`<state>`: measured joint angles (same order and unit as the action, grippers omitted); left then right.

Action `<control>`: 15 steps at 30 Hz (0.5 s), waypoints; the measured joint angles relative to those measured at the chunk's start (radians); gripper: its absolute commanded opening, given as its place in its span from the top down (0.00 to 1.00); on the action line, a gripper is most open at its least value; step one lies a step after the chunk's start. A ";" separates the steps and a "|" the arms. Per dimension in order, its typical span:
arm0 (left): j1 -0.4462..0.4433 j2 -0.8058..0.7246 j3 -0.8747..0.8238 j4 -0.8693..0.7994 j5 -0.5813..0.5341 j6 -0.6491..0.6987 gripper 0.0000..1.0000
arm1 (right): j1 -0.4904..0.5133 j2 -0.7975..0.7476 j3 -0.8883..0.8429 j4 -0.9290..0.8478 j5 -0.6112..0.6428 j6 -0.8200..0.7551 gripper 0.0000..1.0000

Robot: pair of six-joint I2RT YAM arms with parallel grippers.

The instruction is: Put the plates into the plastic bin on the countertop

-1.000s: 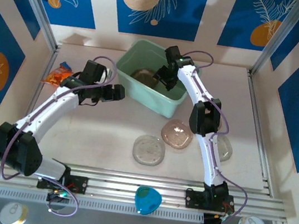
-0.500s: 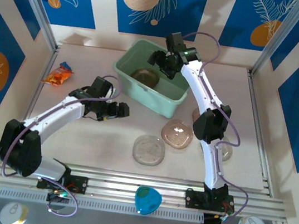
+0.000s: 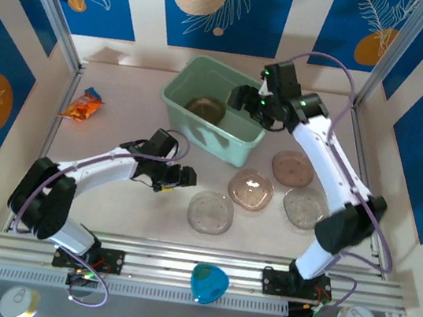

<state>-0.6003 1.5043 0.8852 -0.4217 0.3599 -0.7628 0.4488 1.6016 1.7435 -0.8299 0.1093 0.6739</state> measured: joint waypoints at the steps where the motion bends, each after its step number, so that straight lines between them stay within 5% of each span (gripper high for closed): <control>1: -0.013 0.016 0.001 0.005 0.000 -0.005 0.20 | -0.013 -0.049 -0.058 0.011 -0.009 -0.007 0.23; 15: -0.112 0.195 0.116 -0.001 0.006 -0.021 0.33 | -0.129 -0.393 -0.491 0.060 -0.066 -0.029 0.30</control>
<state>-0.7124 1.6993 1.0016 -0.4225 0.3664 -0.7841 0.3195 1.2083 1.2522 -0.7704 0.0437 0.6449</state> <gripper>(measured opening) 0.686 0.707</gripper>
